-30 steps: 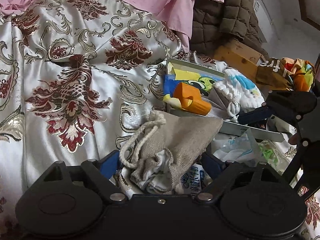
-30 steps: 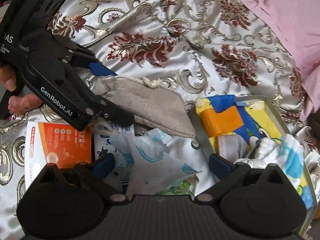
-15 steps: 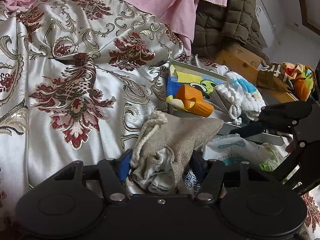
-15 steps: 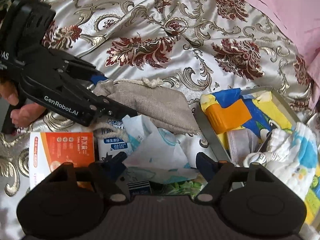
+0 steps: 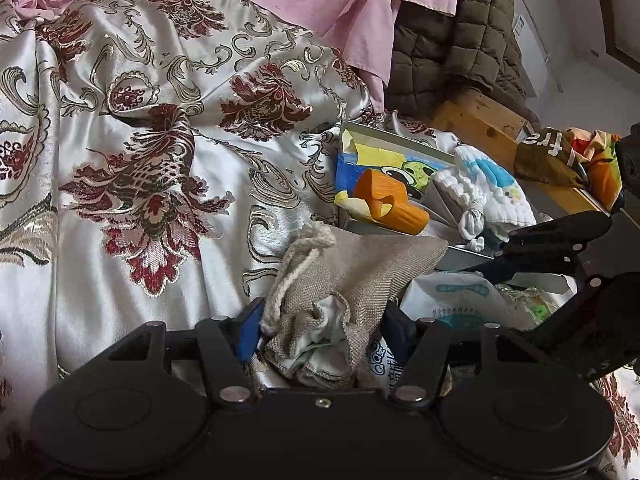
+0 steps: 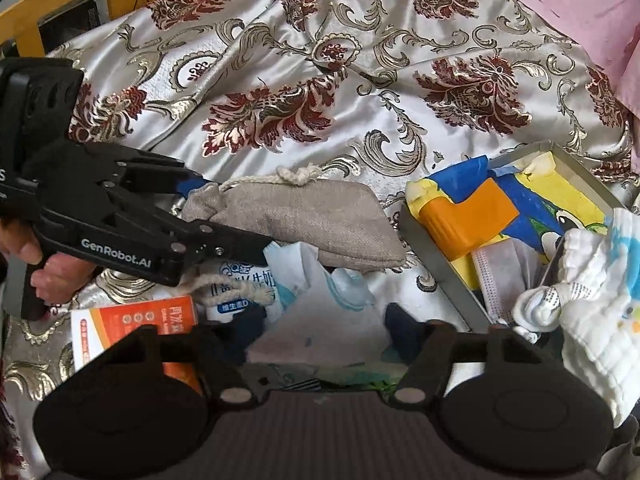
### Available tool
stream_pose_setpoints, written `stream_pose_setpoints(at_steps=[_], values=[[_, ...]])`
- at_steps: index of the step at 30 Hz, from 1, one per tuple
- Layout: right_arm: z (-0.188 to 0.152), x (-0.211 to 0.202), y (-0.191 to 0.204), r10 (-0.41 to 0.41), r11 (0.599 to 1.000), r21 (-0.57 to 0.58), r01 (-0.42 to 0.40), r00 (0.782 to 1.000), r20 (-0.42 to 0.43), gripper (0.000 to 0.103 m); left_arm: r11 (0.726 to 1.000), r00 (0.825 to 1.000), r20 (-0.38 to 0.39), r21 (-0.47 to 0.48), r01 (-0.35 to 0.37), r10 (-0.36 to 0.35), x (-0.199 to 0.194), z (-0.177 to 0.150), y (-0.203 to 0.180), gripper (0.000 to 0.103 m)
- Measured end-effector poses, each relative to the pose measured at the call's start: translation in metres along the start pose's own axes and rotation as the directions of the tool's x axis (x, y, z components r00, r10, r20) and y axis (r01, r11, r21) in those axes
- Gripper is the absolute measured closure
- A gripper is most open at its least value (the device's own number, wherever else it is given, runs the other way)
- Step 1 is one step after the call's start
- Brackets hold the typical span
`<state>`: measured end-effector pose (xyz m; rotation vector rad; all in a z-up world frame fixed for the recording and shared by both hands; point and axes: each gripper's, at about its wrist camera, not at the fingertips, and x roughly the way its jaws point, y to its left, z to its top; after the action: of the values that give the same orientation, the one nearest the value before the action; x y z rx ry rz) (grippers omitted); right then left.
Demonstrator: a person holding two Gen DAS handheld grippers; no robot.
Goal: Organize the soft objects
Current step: 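Grasp the beige burlap drawstring bag with the left tool while the right tool grasps the wet-wipes packet, then carry the burlap bag and wet-wipes packet over the painting tray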
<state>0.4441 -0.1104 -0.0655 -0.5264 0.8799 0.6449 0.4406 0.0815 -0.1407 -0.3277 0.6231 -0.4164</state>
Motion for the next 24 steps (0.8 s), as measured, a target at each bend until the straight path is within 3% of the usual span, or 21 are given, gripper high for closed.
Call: stream_pose_setpoints(at_steps=[15, 24], values=[[-0.011, -0.014, 0.014, -0.004, 0.997, 0.079, 0.002, 1.0, 0.028, 0.042, 0.999, 1.0, 0.02, -0.034, 0.017, -0.016, -0.003, -0.001, 0.004, 0.046], [-0.017, -0.021, 0.021, -0.072, 0.988, 0.139, 0.062, 0.995, 0.066, 0.058, 0.999, 0.999, 0.05, -0.045, 0.019, -0.017, -0.008, -0.002, 0.004, 0.058]])
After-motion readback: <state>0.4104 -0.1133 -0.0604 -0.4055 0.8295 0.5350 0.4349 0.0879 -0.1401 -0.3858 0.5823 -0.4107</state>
